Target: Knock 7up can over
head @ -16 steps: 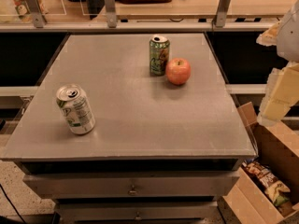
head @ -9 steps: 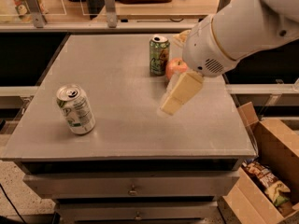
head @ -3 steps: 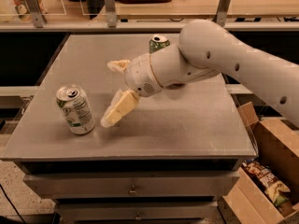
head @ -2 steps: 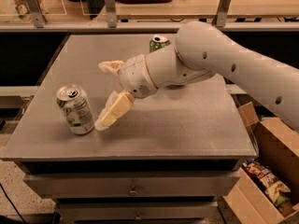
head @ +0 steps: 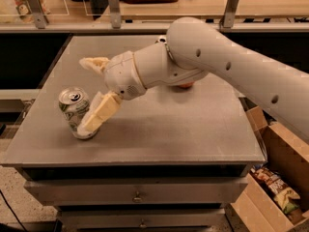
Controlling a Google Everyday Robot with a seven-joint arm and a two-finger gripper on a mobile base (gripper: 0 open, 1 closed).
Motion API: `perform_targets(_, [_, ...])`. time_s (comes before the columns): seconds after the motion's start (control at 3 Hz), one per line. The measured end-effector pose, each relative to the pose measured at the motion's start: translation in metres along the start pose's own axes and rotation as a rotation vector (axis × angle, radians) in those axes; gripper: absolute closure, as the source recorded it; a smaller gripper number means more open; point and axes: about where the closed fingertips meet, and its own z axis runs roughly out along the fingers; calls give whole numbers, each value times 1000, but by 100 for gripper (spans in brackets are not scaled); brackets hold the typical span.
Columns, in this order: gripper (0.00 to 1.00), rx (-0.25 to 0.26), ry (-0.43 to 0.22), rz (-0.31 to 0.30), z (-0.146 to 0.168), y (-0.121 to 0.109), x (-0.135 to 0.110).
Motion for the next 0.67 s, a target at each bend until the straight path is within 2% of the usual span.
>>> perform_targets(0.67, [0, -49, 19, 70, 23, -10, 13])
